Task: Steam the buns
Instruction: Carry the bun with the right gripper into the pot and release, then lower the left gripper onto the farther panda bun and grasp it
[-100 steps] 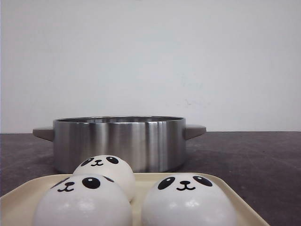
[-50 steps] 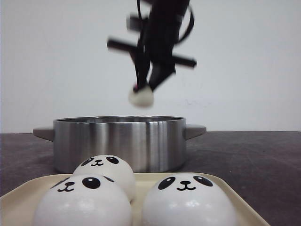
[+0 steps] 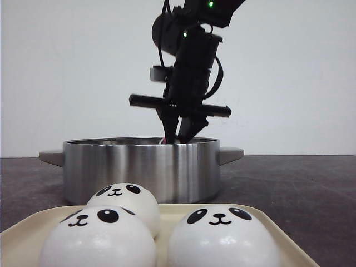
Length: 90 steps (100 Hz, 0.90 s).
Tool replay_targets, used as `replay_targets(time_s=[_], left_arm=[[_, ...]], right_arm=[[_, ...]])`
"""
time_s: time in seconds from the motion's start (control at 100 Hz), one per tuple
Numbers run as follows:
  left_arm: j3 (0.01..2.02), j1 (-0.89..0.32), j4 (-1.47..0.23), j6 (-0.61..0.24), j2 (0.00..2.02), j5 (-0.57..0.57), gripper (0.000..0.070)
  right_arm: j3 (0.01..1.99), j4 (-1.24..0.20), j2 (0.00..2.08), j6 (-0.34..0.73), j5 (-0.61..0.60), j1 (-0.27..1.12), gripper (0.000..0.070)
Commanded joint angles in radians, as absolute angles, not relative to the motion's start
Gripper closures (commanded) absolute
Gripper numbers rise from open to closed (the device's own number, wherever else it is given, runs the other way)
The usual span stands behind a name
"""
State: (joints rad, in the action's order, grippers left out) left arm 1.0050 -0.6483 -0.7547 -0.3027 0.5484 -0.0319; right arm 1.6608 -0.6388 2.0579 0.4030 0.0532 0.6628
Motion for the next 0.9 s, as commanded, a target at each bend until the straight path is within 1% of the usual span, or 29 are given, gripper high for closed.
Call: replay_targets(time_s=[0.0,0.06,0.1,0.14,0.2,0.24,0.28,0.35,0.41,0.6,0.73,0.79,0.82,0.84,0.89], left_arm=[[1.019,-0.656,-0.744,-0.300,0.553,-0.038,0.0058],[1.019,-0.656,-0.745,-0.300,0.553,-0.038,0.0058],[1.019,-0.656,-0.745,-0.300,0.553,-0.038,0.0058],[1.019,-0.656,-0.744,-0.300,0.553,-0.038,0.0058],[1.019,-0.656,-0.745,-0.300,0.553,-0.038,0.0058],[1.019,-0.656,-0.745,-0.300,0.553,-0.038,0.0058],[1.019,-0.656,-0.745,-0.300,0.553,-0.038,0.0058],[1.019,-0.656,-0.745,-0.300,0.553,-0.038,0.0057],[1.019,-0.656,-0.745,-0.300,0.553,-0.038,0.0058],[1.019,-0.656,-0.752,-0.304,0.553,-0.038,0.0058],[1.019,-0.656,-0.768,-0.305,0.559,-0.038,0.0058],[1.019,-0.656,-0.772,-0.321,0.566,-0.038,0.0058],[1.019,-0.656,-0.772,-0.332,0.571,-0.037,0.0058],[1.019,-0.656,-0.772,-0.339,0.575,-0.033,0.0058],[1.019,-0.656,-0.772,-0.355,0.588,-0.025,0.0058]], right_arm=[[1.683,-0.636,2.089,0.420,0.061,0.669,0.0555],[1.683,-0.636,2.093,0.422,0.063,0.670,0.0423],[1.683,-0.638,2.093,0.426,0.070,0.670,0.0360],[1.683,-0.641,2.093,0.435,0.078,0.670,0.0337],[1.683,-0.641,2.093,0.437,0.080,0.670,0.0336],[1.683,-0.641,2.093,0.438,0.080,0.670,0.0322],[1.683,-0.642,2.093,0.438,0.080,0.670,0.0287],[1.683,-0.649,2.093,0.439,0.080,0.670,0.0196],[1.683,-0.653,2.093,0.438,0.080,0.670,0.0165],[1.700,-0.675,2.066,0.437,0.080,0.670,0.0166],[1.719,-0.669,1.992,0.429,0.088,0.670,0.0166],[1.719,-0.653,1.942,0.429,0.092,0.672,0.0175],[1.719,-0.651,1.914,0.427,0.093,0.673,0.0207],[1.719,-0.652,1.892,0.423,0.096,0.674,0.0249],[1.719,-0.655,1.840,0.397,0.100,0.681,0.0411]])
